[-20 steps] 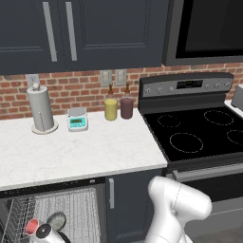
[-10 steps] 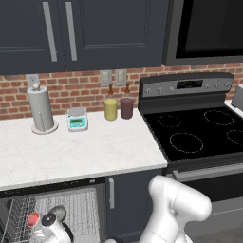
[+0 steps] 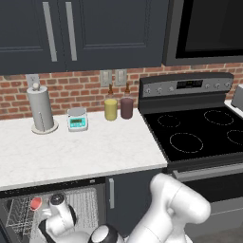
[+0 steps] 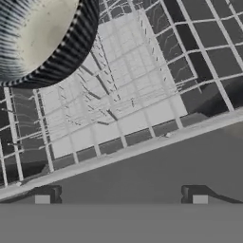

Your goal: Pick up the cup and bowl from the counter, place them in the dishwasher, and close the dishwasher door.

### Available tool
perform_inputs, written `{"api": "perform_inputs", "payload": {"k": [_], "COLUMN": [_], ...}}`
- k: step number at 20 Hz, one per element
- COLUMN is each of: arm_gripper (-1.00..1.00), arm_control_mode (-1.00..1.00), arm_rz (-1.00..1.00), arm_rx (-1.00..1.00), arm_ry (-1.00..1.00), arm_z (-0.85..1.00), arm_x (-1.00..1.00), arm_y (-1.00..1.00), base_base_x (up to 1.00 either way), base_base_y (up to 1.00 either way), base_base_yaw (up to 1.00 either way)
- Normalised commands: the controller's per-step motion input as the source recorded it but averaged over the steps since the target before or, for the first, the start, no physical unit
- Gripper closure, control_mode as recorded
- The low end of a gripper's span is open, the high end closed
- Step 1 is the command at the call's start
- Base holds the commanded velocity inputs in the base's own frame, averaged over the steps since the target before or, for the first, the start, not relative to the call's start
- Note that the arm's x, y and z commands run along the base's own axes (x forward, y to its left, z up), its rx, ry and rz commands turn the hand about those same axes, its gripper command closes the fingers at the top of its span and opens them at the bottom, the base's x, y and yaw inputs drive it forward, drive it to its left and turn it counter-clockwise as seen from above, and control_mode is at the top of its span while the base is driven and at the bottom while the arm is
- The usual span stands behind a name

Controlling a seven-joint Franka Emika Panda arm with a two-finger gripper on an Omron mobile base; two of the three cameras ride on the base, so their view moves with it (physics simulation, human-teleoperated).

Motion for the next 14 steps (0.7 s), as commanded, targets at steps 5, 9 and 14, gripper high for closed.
{"api": "perform_inputs", "payload": {"k": [5,9,14], "arm_gripper": [-1.00,-1.00,-1.00], "arm_control_mode": [-1.00,-1.00,-1.00], "arm_rz": [0.00,0.00,0.00], "arm_rx": [0.00,-0.02,-0.06], "arm_ry": [-0.04,-0.11,-0.14], "arm_z": [0.02,0.09,0.09], "arm_x": [0.57,-0.49,-0.98], "arm_y": [-0.04,0.60,0.82], "base_base_x": [0.00,0.00,0.00], "base_base_y": [0.00,0.00,0.00], "base_base_yaw": [0.00,0.00,0.00]}}
